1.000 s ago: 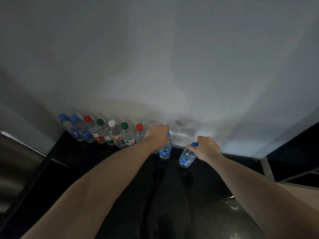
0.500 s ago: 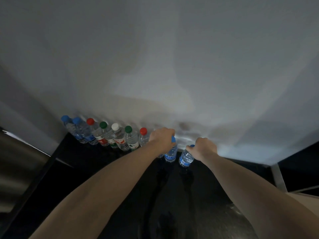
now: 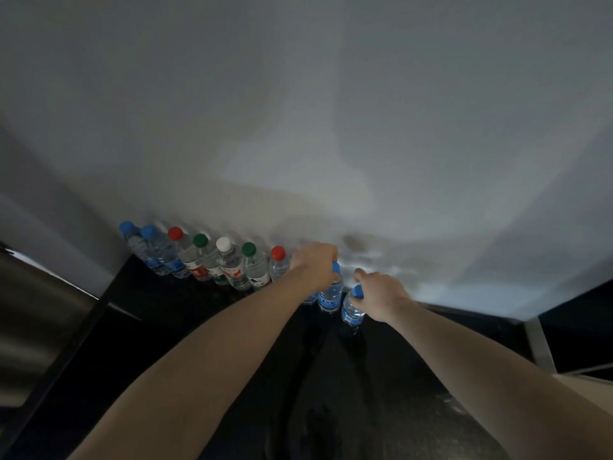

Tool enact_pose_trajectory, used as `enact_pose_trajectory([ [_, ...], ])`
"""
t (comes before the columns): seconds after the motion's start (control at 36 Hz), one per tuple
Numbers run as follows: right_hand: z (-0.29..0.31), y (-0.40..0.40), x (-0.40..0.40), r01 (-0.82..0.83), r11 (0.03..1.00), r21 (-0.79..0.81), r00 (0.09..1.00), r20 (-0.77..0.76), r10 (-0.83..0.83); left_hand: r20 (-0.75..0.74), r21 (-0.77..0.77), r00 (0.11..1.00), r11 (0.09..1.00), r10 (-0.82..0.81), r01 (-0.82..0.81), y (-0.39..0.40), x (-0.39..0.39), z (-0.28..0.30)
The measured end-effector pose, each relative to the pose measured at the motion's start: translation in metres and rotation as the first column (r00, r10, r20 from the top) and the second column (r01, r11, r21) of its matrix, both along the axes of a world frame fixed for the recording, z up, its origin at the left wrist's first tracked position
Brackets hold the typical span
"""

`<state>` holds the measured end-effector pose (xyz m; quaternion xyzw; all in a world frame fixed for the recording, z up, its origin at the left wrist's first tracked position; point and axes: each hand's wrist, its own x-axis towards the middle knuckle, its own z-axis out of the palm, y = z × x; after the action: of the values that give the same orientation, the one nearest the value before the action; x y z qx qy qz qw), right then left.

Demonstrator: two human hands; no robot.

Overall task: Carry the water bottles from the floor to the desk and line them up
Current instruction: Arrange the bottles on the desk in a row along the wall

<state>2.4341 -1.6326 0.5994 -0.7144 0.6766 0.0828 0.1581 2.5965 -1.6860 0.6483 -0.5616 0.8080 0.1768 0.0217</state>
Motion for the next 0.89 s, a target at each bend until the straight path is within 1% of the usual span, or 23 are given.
enact_pose_trajectory([
  [0.06,-0.001,0.001,-0.002,-0.047,0.999,0.015,0.999,0.010,0.047,0.019,-0.005,1.000,1.000,-0.005,0.005,0.000,-0.001,0.001],
  [0.11,-0.003,0.001,-0.004,-0.025,1.000,0.010,0.999,0.022,0.025,0.022,-0.007,1.000,1.000,-0.007,0.007,0.000,-0.001,0.001],
  [0.25,-0.003,0.000,-0.006,0.185,0.983,0.019,0.978,0.094,-0.186,-0.012,-0.032,1.000,0.999,0.014,-0.015,0.003,-0.001,-0.003],
  [0.36,-0.005,-0.003,-0.002,0.307,0.951,0.030,0.941,0.140,-0.308,-0.010,-0.044,1.000,0.999,0.029,-0.029,0.005,-0.001,-0.004],
  [0.44,-0.007,-0.003,0.005,0.423,0.904,0.065,0.877,0.223,-0.426,-0.004,-0.050,1.000,0.998,0.023,-0.023,0.006,-0.001,-0.006],
  [0.53,-0.009,-0.005,0.010,0.540,0.829,0.142,0.769,0.317,-0.555,0.029,-0.084,0.999,0.996,-0.034,0.036,0.008,-0.002,-0.006],
  [0.58,-0.008,-0.007,0.012,0.583,0.790,0.189,0.711,0.353,-0.609,0.028,-0.104,0.998,0.993,-0.049,0.051,0.008,-0.003,-0.005],
  [0.67,-0.007,-0.010,0.013,0.603,0.768,0.218,0.680,0.363,-0.637,0.022,-0.109,0.999,0.993,-0.043,0.045,0.007,-0.004,-0.003],
  [0.75,-0.006,-0.009,0.013,0.600,0.772,0.210,0.688,0.357,-0.632,0.054,-0.111,0.997,0.991,-0.063,0.069,0.007,-0.005,-0.005],
  [0.89,-0.001,-0.010,0.013,0.575,0.796,0.189,0.712,0.363,-0.601,0.038,-0.100,0.999,0.995,-0.021,0.025,0.004,-0.002,-0.006],
])
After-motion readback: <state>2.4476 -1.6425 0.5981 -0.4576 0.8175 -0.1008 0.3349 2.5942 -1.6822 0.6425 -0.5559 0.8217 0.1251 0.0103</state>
